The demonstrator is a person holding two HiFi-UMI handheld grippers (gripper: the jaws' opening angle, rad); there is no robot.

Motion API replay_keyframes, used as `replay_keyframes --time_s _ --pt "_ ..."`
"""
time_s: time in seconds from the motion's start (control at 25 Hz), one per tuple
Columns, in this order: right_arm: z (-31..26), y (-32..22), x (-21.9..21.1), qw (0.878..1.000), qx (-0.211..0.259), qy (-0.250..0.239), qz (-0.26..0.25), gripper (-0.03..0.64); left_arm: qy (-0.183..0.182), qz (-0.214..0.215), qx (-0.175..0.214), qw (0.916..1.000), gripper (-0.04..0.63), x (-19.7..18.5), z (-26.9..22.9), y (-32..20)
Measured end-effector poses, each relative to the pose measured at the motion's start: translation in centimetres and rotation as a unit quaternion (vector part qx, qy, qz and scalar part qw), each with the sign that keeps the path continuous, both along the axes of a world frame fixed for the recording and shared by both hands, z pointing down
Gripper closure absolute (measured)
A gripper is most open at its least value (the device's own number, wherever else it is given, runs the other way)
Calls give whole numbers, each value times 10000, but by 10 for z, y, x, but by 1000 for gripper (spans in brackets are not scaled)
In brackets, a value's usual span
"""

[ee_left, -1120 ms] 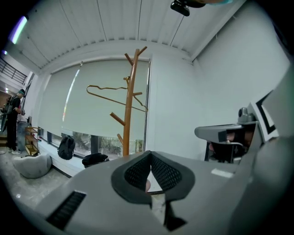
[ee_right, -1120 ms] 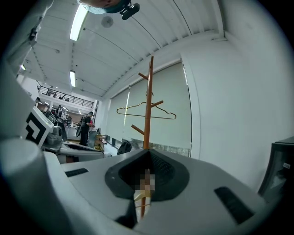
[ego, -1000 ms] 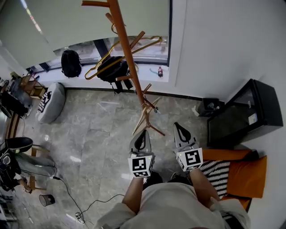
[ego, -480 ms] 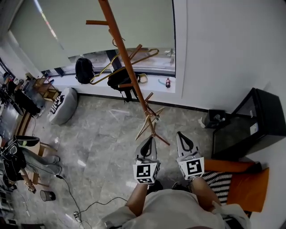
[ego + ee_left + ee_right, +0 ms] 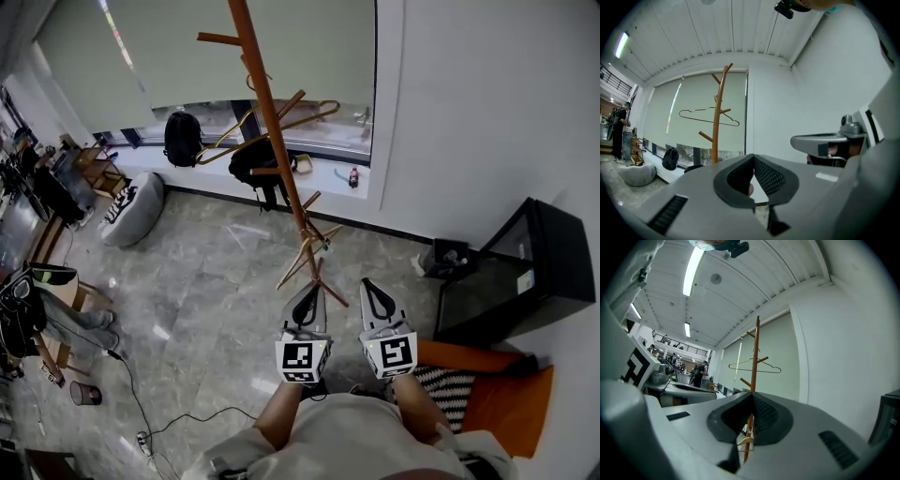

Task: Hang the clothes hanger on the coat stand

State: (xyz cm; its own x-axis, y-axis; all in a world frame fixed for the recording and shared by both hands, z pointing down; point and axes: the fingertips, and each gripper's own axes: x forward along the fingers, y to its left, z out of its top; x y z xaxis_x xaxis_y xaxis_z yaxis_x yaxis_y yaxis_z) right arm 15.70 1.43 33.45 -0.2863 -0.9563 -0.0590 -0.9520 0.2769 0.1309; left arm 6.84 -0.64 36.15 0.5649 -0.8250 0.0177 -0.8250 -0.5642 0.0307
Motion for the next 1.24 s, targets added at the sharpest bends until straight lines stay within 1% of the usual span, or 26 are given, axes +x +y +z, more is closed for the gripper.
replay_keyframes --time_s 0.16,0.48,0.72,0.96,1.24 --pt "-2 2 -2 10000 -8 8 -34 612 63 -44 -46 10000 586 -1 0 2" --pt "-3 0 -2 10000 31 71 -26 612 -32 30 97 9999 586 0 -1 1" --pt "-2 -5 -8 10000 -2 57 -63 612 -2 0 46 10000 586 -6 1 -2" --pt "1 -10 -20 9998 -9 98 -150 612 -20 -86 36 10000 586 -18 2 -5" --pt "-1 -19 -44 9996 -25 41 -279 612 3 -242 26 9997 586 -43 3 -12"
